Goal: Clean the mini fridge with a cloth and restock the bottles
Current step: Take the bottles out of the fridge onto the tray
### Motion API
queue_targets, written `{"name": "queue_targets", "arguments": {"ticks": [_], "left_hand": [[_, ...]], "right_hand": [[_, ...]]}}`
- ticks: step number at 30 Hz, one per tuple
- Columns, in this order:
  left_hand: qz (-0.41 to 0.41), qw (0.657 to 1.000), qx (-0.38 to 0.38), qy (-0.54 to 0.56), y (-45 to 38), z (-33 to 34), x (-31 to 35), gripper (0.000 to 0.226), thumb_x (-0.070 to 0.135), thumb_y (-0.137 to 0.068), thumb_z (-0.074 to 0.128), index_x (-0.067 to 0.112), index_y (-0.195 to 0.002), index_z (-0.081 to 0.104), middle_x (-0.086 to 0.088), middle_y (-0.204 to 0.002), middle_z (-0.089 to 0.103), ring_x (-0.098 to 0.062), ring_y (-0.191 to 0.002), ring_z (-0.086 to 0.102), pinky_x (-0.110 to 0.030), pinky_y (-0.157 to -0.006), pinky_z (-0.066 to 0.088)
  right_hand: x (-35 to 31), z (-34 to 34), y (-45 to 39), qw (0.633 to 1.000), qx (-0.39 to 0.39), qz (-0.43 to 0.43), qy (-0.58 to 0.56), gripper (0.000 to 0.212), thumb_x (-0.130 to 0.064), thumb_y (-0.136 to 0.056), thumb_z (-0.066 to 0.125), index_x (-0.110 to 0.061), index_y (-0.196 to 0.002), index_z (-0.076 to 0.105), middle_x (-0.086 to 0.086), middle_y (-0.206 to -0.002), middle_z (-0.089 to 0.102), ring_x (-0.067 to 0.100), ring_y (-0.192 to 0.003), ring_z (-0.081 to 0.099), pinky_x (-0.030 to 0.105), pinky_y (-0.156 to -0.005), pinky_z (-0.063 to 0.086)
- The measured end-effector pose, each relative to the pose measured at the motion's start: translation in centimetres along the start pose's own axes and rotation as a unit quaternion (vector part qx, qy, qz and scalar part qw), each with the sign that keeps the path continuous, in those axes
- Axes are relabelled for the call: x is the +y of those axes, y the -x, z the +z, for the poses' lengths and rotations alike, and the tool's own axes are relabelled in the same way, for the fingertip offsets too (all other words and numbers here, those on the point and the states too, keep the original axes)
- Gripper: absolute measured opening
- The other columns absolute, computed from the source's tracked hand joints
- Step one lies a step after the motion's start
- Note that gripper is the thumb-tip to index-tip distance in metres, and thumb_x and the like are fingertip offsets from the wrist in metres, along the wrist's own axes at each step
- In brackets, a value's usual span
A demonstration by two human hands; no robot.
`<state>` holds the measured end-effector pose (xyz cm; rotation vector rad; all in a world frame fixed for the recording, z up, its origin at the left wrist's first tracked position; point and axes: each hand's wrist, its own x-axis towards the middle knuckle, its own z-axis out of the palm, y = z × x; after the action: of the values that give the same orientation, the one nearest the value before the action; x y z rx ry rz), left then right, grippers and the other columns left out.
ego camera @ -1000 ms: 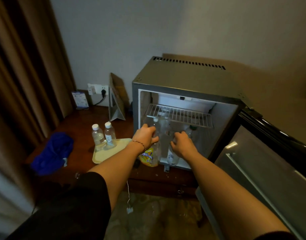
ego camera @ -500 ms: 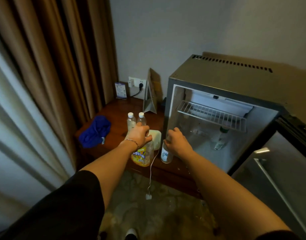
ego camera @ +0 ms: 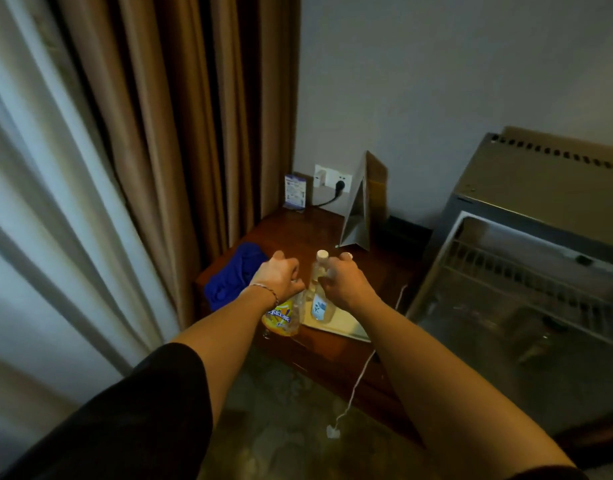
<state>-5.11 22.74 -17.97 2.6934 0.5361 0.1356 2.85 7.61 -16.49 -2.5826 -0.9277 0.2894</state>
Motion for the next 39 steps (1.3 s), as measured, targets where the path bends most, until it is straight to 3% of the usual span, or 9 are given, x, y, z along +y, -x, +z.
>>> {"name": "queue_targets", "arguments": {"ticks": [6,13,18,24,34,39], "left_hand": [[0.006,1.0,0.007,0.002,-4.3,-1.0,-4.7,0.031,0.03,-0.083,0.067,0.026,-0.066,0.042,-0.001,-0.091,0.042,-0.027,-0.075,0.054,-0.037,-0.073,0.048],[-0.008,1.0,0.001,0.02,-7.9,-0.2,-7.1,0.028,0.029,-0.085,0.065,0.024,-0.068,0.044,-0.002,-0.094,0.045,-0.025,-0.078,0.054,-0.035,-0.076,0.047],[-0.033,0.999,-0.004,0.036,-11.0,1.6,-8.0,0.029,0.029,-0.084,0.065,0.025,-0.066,0.042,0.002,-0.089,0.042,-0.021,-0.07,0.049,-0.033,-0.067,0.042],[-0.042,0.998,-0.014,0.047,-13.7,3.0,-9.0,0.027,0.028,-0.085,0.063,0.026,-0.067,0.043,0.005,-0.088,0.041,-0.017,-0.072,0.048,-0.028,-0.066,0.036],[-0.033,0.997,-0.032,0.063,-18.9,3.5,-10.3,0.02,0.027,-0.087,0.062,0.022,-0.07,0.052,0.0,-0.091,0.049,-0.02,-0.071,0.053,-0.029,-0.068,0.04],[-0.02,0.997,-0.056,0.047,-20.4,4.0,-9.8,0.02,0.031,-0.089,0.059,0.028,-0.072,0.049,-0.001,-0.096,0.048,-0.024,-0.076,0.055,-0.033,-0.069,0.042]], "right_hand": [[-2.1,2.5,-4.9,1.0,-0.003,0.001,-0.002,0.023,-0.018,-0.098,0.059,-0.007,-0.118,0.053,0.013,-0.126,0.043,0.037,-0.108,0.056,0.045,-0.089,0.049],[-2.2,3.9,-9.7,1.0,-0.024,-0.002,0.008,0.023,-0.022,-0.099,0.058,-0.008,-0.117,0.054,0.011,-0.124,0.043,0.034,-0.104,0.056,0.039,-0.082,0.047],[-1.6,4.6,-13.9,0.999,-0.047,-0.01,0.009,0.022,-0.02,-0.096,0.06,-0.008,-0.114,0.055,0.011,-0.121,0.044,0.038,-0.102,0.057,0.051,-0.089,0.051],[-0.4,5.5,-16.9,0.997,-0.075,-0.006,0.008,0.019,-0.021,-0.096,0.06,-0.01,-0.11,0.053,0.011,-0.12,0.043,0.036,-0.097,0.059,0.051,-0.087,0.053],[-0.2,6.8,-21.3,0.996,-0.08,0.031,0.002,0.023,-0.023,-0.098,0.058,-0.009,-0.115,0.054,0.012,-0.126,0.044,0.035,-0.102,0.06,0.045,-0.088,0.052],[-0.2,7.7,-22.2,0.993,-0.096,0.065,0.001,0.023,-0.022,-0.099,0.057,-0.01,-0.118,0.055,0.013,-0.132,0.042,0.038,-0.109,0.059,0.044,-0.09,0.051]]}}
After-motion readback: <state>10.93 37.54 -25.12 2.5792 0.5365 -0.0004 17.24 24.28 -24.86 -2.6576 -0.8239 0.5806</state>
